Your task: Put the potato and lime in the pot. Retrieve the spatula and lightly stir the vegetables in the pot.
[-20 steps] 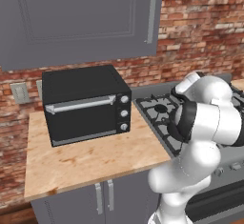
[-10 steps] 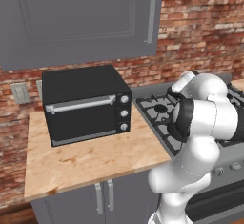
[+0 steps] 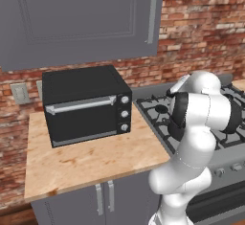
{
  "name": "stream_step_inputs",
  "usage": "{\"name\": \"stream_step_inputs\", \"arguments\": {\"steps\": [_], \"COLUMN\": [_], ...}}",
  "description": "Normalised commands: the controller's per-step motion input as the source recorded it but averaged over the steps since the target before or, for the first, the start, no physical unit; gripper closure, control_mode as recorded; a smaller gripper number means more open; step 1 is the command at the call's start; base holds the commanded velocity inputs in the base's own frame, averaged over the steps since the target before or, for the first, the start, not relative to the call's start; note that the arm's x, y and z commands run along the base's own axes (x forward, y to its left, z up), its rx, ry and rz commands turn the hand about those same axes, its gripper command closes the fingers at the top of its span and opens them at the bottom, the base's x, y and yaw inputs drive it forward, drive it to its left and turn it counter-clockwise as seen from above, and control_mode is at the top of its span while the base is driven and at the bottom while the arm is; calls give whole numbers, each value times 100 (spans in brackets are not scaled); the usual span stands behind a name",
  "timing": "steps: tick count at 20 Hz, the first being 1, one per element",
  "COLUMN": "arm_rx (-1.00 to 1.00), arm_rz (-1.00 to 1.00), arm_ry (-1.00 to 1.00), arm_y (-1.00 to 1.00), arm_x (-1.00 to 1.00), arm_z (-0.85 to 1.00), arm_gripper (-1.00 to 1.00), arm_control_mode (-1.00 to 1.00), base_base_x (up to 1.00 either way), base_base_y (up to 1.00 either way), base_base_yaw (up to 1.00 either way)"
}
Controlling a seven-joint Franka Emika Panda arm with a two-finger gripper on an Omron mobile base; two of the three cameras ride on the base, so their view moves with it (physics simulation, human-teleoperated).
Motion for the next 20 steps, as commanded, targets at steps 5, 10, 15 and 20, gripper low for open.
{"name": "stream_step_inputs", "arguments": {"steps": [5, 10, 15, 20], "arm_rx": [0, 0, 0, 0], "arm_rz": [0, 0, 5, 2], "arm_ry": [-2, -4, 0, 1], "arm_y": [9, 8, 2, 0], "arm_x": [-3, -1, 2, 0], "arm_z": [10, 25, -5, -27], "arm_gripper": [100, 100, 100, 100], "arm_control_mode": [-100, -100, -100, -100], "base_base_x": [0, 0, 0, 0], "base_base_y": [0, 0, 0, 0], "base_base_yaw": [0, 0, 0, 0]}}
